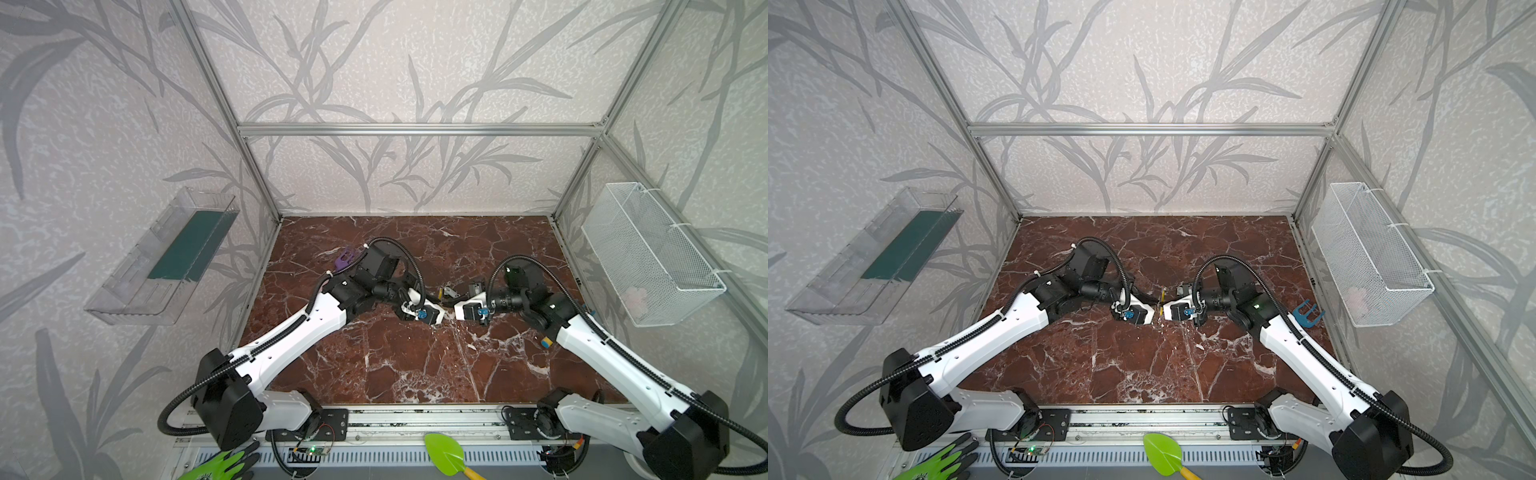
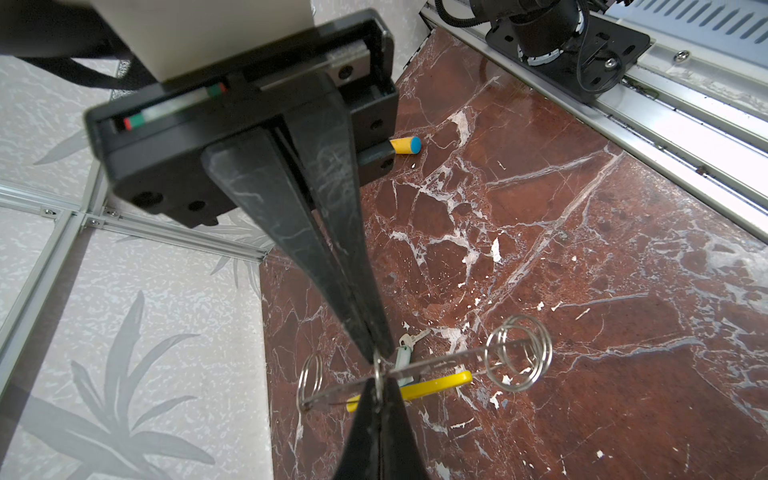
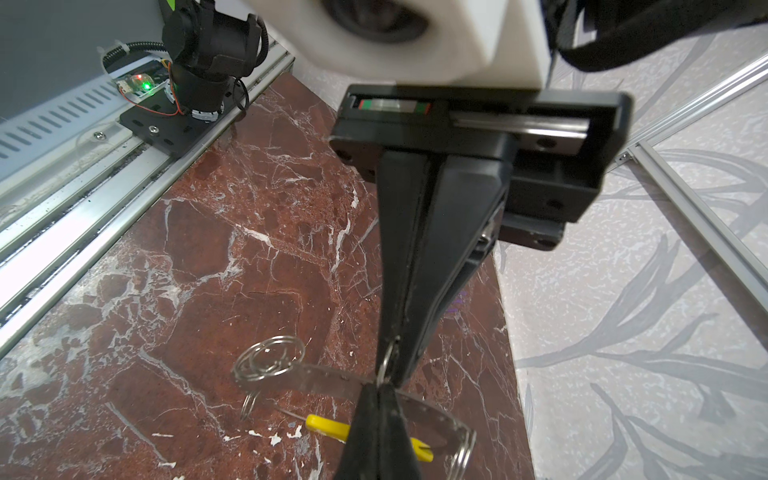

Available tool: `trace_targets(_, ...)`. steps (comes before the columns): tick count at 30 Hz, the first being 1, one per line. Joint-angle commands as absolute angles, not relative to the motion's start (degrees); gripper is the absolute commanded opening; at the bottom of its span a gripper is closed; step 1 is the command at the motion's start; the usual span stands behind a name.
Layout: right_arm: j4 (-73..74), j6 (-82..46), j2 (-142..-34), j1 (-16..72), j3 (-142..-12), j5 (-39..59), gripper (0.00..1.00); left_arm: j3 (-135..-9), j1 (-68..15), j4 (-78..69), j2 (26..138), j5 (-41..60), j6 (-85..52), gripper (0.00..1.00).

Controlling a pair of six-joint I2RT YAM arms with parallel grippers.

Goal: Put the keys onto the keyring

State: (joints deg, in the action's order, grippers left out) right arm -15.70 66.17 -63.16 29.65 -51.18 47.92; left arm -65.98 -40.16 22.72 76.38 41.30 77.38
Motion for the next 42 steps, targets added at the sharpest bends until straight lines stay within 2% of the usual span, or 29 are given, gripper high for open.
trace_targets(1, -20.87, 68.62, -63.09, 31.69, -53.39, 50.11, 0.00, -69.15, -40.50, 21.30, 77.09, 42.54, 77.93, 0.00)
trace_targets(22, -13.27, 63.81, -63.11, 33.60, -50.10, 50.54, 0.01, -70.93, -40.41, 22.67, 78.48, 44.21, 71.87, 0.00)
trace_targets(29, -13.79, 62.73, -63.52, 34.17, -50.51, 51.85, 0.08, -71.45, -39.89, 22.04, 78.72, 45.35, 69.37, 0.00)
trace_targets(38, -16.55, 62.99, -63.90, 34.64, -51.27, 52.70, 0.08, -71.63, -39.03, 21.81, 78.40, 46.36, 68.25, 0.00)
trace_targets(42, -18.25, 63.41, -63.81, 34.69, -51.58, 52.10, 0.12, -71.62, -38.69, 22.38, 78.05, 46.41, 68.48, 0.00)
